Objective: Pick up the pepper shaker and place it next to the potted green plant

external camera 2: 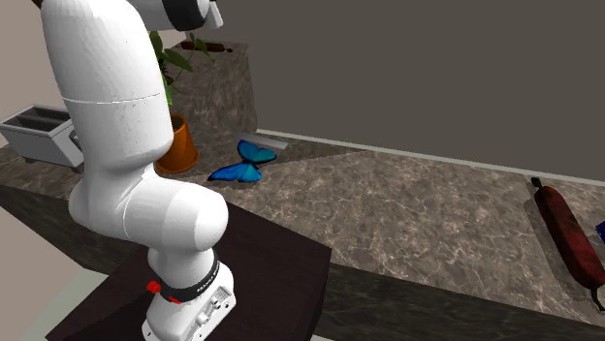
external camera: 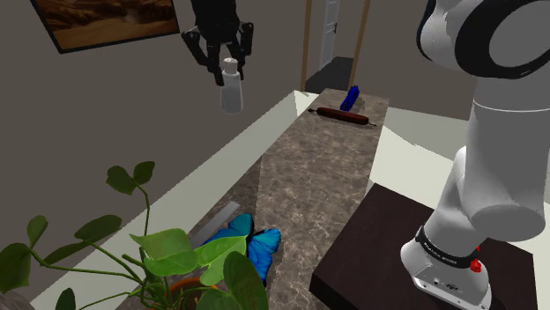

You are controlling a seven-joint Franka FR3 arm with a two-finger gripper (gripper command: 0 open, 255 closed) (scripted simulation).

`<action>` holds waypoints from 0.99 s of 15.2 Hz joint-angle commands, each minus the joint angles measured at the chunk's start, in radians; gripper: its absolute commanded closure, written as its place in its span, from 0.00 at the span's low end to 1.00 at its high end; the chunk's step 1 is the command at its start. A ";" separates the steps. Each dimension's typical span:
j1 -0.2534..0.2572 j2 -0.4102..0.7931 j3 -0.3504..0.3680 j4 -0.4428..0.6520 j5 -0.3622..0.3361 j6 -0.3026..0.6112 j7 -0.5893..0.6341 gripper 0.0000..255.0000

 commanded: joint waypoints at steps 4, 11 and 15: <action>0.158 0.248 0.025 0.389 -0.081 -0.144 0.112 1.00; 0.083 0.086 0.031 0.016 -0.024 0.067 0.105 1.00; 0.065 0.042 0.030 -0.106 -0.010 0.146 0.099 1.00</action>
